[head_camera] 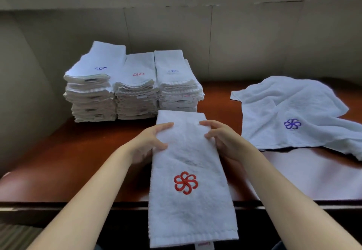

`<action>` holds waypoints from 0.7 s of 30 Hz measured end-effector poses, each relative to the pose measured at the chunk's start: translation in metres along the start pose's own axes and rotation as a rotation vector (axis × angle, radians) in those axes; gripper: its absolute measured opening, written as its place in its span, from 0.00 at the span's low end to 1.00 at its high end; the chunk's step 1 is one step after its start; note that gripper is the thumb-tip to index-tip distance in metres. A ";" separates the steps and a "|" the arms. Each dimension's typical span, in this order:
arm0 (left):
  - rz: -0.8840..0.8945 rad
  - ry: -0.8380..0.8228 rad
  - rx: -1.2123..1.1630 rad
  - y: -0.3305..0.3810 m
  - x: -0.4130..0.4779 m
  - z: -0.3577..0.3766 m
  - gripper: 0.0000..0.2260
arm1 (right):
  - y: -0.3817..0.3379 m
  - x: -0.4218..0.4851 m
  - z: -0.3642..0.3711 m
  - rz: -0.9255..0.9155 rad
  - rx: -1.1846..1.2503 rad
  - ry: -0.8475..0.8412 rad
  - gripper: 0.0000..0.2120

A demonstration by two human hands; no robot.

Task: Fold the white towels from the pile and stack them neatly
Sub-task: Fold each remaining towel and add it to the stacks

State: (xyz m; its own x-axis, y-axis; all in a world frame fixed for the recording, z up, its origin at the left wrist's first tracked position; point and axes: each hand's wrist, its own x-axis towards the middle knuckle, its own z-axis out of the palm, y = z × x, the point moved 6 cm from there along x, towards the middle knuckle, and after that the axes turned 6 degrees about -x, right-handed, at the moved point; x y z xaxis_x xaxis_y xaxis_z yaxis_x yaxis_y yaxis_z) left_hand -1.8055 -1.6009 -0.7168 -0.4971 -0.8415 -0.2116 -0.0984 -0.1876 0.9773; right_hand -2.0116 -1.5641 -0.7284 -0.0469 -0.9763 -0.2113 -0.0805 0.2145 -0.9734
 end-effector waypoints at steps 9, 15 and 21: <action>0.177 -0.071 -0.051 0.056 -0.046 -0.018 0.34 | -0.049 -0.027 0.013 -0.223 0.082 -0.134 0.28; 0.267 -0.094 -0.078 0.150 -0.040 -0.049 0.33 | -0.161 -0.001 0.015 -0.351 0.083 -0.104 0.29; 0.352 0.348 -0.075 0.263 0.071 -0.142 0.27 | -0.286 0.153 0.028 -0.369 0.075 0.037 0.19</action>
State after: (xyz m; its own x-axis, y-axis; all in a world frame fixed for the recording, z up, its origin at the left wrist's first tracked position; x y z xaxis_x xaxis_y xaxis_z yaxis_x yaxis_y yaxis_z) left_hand -1.7442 -1.7823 -0.4760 -0.1703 -0.9772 0.1270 0.0923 0.1125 0.9894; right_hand -1.9684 -1.7760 -0.4849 -0.0639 -0.9855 0.1570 -0.0255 -0.1556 -0.9875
